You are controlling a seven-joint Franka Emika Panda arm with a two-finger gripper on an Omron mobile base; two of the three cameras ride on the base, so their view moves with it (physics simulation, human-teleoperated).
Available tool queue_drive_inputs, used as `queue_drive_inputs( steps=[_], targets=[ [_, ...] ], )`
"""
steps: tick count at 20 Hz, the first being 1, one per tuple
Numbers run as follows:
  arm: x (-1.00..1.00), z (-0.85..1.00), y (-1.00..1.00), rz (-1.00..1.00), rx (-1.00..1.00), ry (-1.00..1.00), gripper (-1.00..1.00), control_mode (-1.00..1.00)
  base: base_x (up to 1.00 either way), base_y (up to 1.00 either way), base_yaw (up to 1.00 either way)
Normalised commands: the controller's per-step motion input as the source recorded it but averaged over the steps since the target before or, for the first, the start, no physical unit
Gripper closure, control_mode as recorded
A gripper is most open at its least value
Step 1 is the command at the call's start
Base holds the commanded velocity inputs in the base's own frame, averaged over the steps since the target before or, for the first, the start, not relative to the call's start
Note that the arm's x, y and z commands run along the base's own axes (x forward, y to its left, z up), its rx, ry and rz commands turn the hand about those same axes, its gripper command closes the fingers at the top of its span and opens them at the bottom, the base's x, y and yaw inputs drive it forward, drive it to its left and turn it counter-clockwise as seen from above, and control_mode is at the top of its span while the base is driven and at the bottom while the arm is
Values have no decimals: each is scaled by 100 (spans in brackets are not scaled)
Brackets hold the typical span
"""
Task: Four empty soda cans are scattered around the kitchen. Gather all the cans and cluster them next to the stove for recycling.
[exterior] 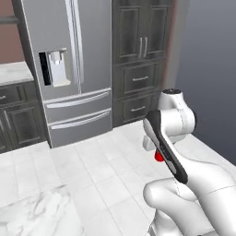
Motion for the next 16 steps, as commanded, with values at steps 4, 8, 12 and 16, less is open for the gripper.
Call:
queue_drive_inputs(
  steps=[4, 8, 12, 16],
  targets=[
    [0, 0, 0, 0, 0, 0, 100, 100, 100, 0, 23],
    [0, 0, 0, 0, 0, 0, 100, 100, 100, 0, 21],
    [0, 0, 0, 0, 0, 0, 100, 100, 100, 0, 22],
    [0, 0, 0, 0, 0, 0, 100, 100, 82, 0, 30]
  ],
)
